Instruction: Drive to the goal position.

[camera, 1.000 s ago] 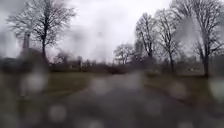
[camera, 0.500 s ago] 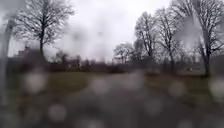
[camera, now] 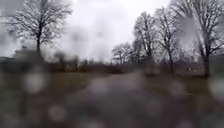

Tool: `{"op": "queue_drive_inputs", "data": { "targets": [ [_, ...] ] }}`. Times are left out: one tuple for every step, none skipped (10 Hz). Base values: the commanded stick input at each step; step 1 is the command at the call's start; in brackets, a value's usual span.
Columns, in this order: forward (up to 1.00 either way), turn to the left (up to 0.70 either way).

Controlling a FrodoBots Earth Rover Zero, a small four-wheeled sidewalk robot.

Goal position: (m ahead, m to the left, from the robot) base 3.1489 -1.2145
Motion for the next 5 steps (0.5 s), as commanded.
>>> {"op": "queue_drive_inputs", "data": {
  "targets": [
    [0.85,0.0],
    [0.85,0.0],
    [0.85,0.0],
    [0.85,0.0],
    [0.85,0.0]
  ]
}}
